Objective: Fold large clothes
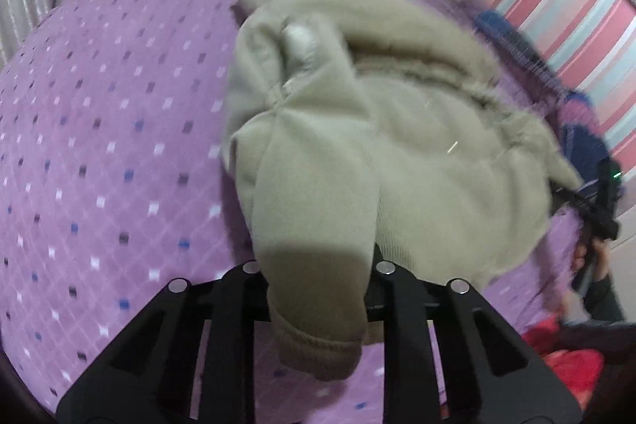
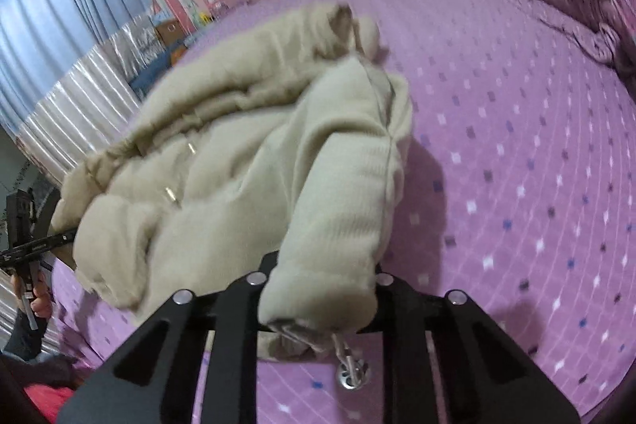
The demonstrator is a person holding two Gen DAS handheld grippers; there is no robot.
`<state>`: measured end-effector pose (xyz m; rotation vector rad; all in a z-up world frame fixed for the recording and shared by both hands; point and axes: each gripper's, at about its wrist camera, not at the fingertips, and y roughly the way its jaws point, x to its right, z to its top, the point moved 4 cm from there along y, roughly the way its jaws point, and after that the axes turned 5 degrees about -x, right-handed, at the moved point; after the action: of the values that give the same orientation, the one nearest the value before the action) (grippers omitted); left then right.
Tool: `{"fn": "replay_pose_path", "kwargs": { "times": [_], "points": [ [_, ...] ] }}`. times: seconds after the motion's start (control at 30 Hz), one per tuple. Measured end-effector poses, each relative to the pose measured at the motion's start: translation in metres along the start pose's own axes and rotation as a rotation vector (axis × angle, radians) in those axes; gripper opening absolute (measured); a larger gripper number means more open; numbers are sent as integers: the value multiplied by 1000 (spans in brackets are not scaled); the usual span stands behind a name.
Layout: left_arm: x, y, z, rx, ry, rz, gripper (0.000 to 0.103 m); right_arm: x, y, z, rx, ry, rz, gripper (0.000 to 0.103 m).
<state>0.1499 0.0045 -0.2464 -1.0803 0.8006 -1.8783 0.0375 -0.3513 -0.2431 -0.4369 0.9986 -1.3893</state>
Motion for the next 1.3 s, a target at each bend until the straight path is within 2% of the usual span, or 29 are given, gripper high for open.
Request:
{"fn": "replay_pose_path", "kwargs": {
  "times": [0.13, 0.23, 0.37, 0.5, 0.7, 0.77, 0.9, 1.0, 1.13, 1.2, 1.3],
  "points": [
    [14, -16, 41, 64, -18, -72, 19, -23, -10, 41, 60, -43, 25, 19],
    [22, -25, 70, 91, -10, -58, 19, -37, -15, 75, 106, -49, 35, 19],
    [30, -32, 108, 99, 9, 27, 19, -41, -22, 116, 148, -1, 58, 19],
    [25, -42, 154, 98, -19, 132, 19, -34, -30, 168, 182, 92, 66, 19],
    [5, -51, 230, 131, -64, 239, 19, -38, -22, 251, 213, 177, -14, 19],
    [1, -42, 258, 125, -71, 286, 19, -38, -8, 276, 204, 192, -65, 19],
    [-4, -15, 306, 90, -82, 334, 19, -32, 36, 319, 147, 229, -162, 19],
    [-17, 16, 325, 21, -65, 371, 19, -24, 77, 337, 83, 209, -239, 18],
    [-46, 76, 324, -93, -107, 364, 20, -4, 136, 333, -34, 222, -258, 19],
    [-49, 98, 315, -118, -98, 368, 20, 1, 162, 322, -84, 212, -258, 19],
    [-51, 102, 307, -108, -102, 363, 21, 0, 160, 317, -71, 205, -249, 19]
  ]
}}
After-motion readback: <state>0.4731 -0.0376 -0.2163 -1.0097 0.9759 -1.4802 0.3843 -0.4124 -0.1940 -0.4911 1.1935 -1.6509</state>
